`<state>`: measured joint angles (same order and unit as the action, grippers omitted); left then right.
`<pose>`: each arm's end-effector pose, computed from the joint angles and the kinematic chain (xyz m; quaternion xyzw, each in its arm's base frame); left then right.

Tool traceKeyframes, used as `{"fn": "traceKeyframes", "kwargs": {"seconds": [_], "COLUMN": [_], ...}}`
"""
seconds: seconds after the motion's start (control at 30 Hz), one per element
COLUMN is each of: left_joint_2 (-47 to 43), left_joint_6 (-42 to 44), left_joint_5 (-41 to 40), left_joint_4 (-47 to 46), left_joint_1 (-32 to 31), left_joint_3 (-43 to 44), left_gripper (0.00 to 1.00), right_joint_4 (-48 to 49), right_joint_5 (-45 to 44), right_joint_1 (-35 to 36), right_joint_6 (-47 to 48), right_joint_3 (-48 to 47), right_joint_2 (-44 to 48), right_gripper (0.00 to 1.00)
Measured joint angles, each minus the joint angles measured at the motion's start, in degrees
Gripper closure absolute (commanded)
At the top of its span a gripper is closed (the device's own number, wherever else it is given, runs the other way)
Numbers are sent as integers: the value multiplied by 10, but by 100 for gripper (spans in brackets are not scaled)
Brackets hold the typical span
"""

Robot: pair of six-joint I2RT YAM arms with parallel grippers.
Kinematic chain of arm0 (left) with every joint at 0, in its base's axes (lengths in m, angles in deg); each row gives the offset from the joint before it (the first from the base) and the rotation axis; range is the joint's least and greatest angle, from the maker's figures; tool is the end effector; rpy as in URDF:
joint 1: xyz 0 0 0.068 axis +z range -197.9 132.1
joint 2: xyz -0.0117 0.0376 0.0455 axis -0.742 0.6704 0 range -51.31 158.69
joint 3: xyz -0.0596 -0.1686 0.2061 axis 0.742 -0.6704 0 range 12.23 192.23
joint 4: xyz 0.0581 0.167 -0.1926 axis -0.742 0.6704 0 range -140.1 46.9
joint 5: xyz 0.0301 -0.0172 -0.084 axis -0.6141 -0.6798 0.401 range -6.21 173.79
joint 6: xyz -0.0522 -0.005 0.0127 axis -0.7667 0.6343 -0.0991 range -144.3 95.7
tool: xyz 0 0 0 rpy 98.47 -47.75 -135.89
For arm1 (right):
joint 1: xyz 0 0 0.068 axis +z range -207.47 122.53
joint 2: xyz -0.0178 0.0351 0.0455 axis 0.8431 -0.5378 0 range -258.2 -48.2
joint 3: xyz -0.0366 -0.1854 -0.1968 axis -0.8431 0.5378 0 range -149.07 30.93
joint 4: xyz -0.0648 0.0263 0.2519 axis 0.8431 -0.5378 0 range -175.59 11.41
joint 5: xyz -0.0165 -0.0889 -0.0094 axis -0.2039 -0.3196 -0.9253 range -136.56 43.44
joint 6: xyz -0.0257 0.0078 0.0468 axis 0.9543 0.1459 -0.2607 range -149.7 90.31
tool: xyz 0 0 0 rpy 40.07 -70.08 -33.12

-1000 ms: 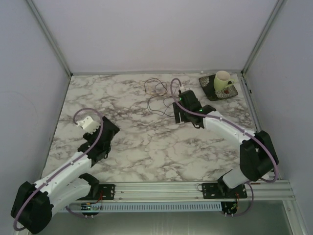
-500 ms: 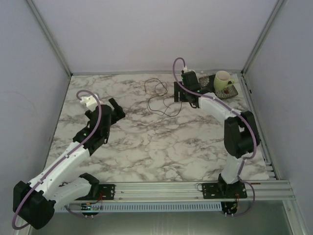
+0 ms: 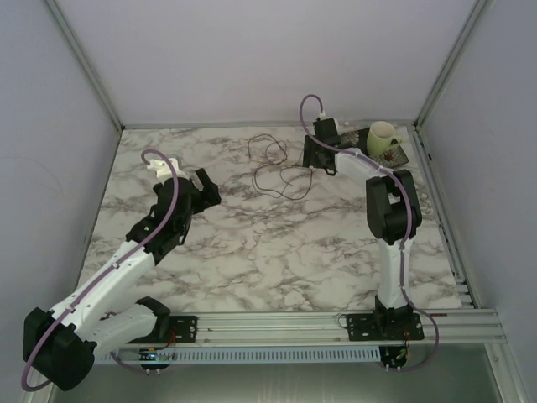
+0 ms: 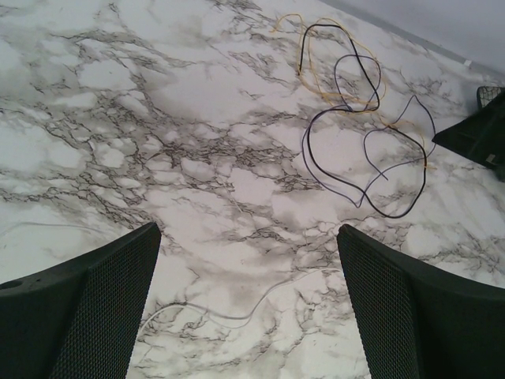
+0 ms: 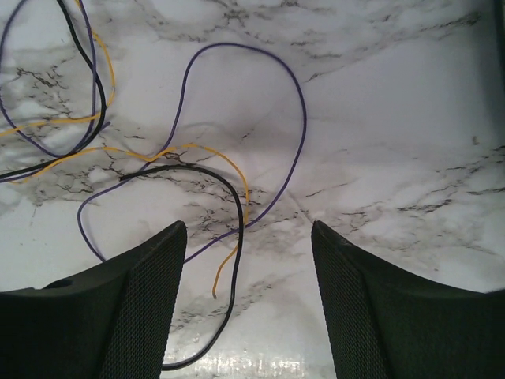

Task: Zip-tie the wires
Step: Pick up the cable at the center of the board.

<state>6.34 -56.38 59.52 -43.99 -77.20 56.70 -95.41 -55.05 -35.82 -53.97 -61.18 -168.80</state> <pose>0.2090 -0.1005 0.3039 -0.1410 0.7942 -0.1413 0.5740 0.4435 0.1703 0.1989 0.0493 0.9215 0.0848 0.3758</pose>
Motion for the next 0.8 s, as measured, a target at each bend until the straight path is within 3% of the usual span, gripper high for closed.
{"fn": "traceKeyframes", "kwargs": {"seconds": [0.8], "left_joint_2": [20], "left_joint_6": [6], "left_joint_5": [8], "left_joint_4": [0], "left_joint_1": [0], "left_joint_3": [0], "left_gripper": [6], "right_joint_4": [-44], "right_joint_5": [43], "right_joint_1": [6], "right_joint_6": [-19], "right_joint_3": [4], "right_joint_2": [-27], "right_gripper": [72]}}
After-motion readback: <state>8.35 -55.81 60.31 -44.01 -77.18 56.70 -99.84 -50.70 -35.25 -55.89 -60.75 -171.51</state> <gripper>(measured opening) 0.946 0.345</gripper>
